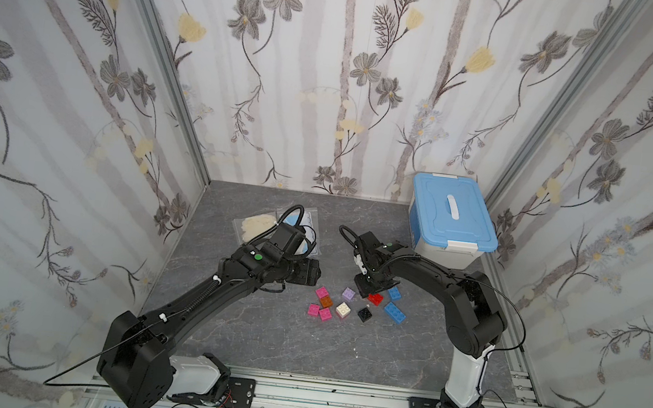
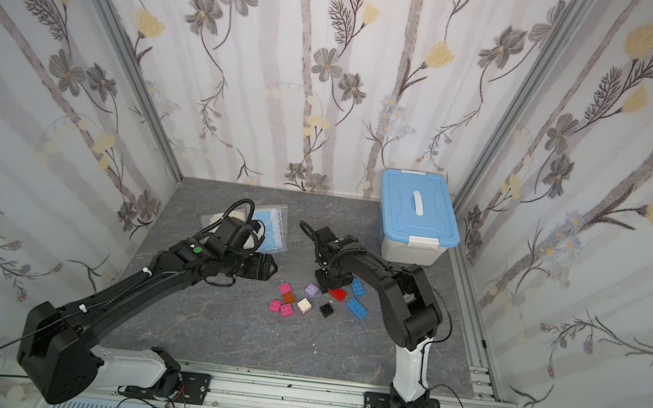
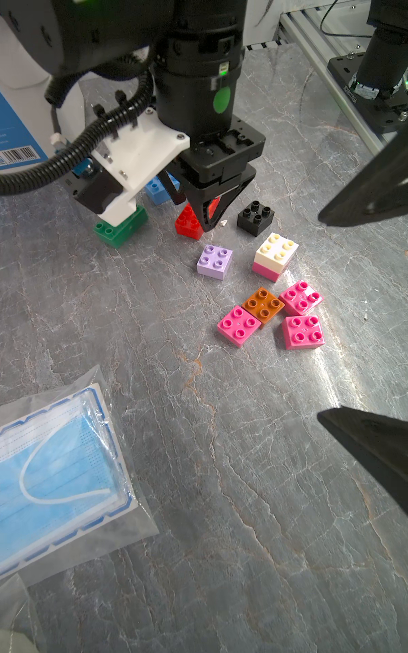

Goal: Assemble the letter p with lego
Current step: Pick up the lego brick from the center of the board.

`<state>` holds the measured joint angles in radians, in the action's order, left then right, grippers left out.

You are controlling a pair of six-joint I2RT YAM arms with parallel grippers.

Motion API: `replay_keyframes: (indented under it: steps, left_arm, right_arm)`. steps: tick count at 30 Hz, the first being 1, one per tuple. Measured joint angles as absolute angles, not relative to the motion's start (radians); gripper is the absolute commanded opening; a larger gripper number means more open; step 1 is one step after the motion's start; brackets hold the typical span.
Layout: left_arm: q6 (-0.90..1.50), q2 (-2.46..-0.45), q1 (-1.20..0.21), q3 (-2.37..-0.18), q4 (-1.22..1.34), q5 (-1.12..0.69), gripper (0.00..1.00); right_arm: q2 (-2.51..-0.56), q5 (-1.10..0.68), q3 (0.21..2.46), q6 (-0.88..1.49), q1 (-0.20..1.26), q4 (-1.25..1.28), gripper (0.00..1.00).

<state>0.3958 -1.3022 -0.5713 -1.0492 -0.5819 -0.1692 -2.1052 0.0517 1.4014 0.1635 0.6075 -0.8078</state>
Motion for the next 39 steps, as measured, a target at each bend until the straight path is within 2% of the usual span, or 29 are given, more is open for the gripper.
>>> replay_keyframes:
  steps: [4, 19, 28, 35, 39]
  left_arm:
    - [0.396, -1.312, -0.570, -1.052, -0.580, -0.176, 0.83]
    - [0.396, -1.331, -0.570, -1.060, -0.579, -0.184, 0.83]
    - [0.396, -1.331, -0.570, -1.060, -0.579, -0.184, 0.83]
    - [0.396, -1.332, -0.570, -1.060, -0.579, -0.184, 0.83]
    - [0.396, -1.332, -0.570, -1.058, -0.579, -0.184, 0.82]
  right_arm:
    - [-2.127, 0.052, 1.409, 0.155, 0.591, -0.808, 0.57]
    - [-2.154, 0.051, 1.418, 0.141, 0.586, -0.805, 0.40]
    - [-2.164, 0.048, 1.418, 0.140, 0.586, -0.809, 0.40]
    - [-2.167, 0.048, 1.418, 0.141, 0.588, -0.810, 0.25]
    - [-2.150, 0.048, 1.411, 0.141, 0.588, -0.811, 0.22]
